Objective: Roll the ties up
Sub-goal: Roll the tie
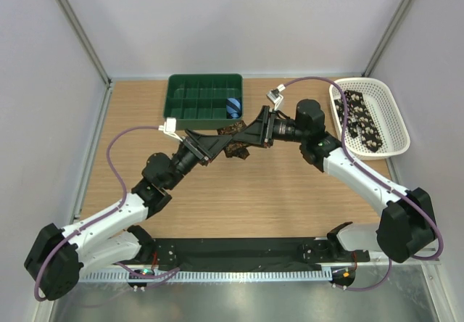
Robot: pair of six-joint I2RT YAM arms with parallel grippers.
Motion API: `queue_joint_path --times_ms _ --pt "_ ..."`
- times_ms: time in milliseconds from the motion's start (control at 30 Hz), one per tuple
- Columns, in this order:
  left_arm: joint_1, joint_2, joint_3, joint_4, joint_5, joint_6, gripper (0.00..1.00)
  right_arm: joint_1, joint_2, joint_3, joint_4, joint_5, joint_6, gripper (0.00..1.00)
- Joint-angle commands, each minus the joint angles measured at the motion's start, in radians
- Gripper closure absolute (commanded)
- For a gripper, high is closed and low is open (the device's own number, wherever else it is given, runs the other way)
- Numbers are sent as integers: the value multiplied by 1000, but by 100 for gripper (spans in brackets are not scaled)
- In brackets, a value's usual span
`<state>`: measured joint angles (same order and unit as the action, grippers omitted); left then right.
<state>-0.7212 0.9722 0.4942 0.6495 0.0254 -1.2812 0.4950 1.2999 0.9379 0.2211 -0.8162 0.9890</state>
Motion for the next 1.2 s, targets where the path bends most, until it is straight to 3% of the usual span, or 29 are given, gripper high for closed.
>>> queue_joint_path --times_ms 0,67,200,767,933,967,1033,1167 --pt "0 0 -2 136 -1 -23 37 5 -25 -5 83 -46 45 99" --pt "0 3 0 145 1 -23 37 5 -28 -7 84 -46 46 99" --pt "0 17 -3 167 -1 -24 48 11 -30 -10 109 -51 74 99" --pt "0 97 7 279 67 -12 59 40 -11 -7 144 -70 106 99" --pt "0 118 3 306 73 -10 90 43 -4 -2 133 -72 97 99" --pt "0 122 1 306 70 -7 95 45 -5 -2 127 -70 91 93" --pt "0 120 1 306 70 0 99 45 -10 7 71 -61 48 91" --pt "2 100 -22 302 56 10 100 43 -27 29 -11 -40 -15 74"
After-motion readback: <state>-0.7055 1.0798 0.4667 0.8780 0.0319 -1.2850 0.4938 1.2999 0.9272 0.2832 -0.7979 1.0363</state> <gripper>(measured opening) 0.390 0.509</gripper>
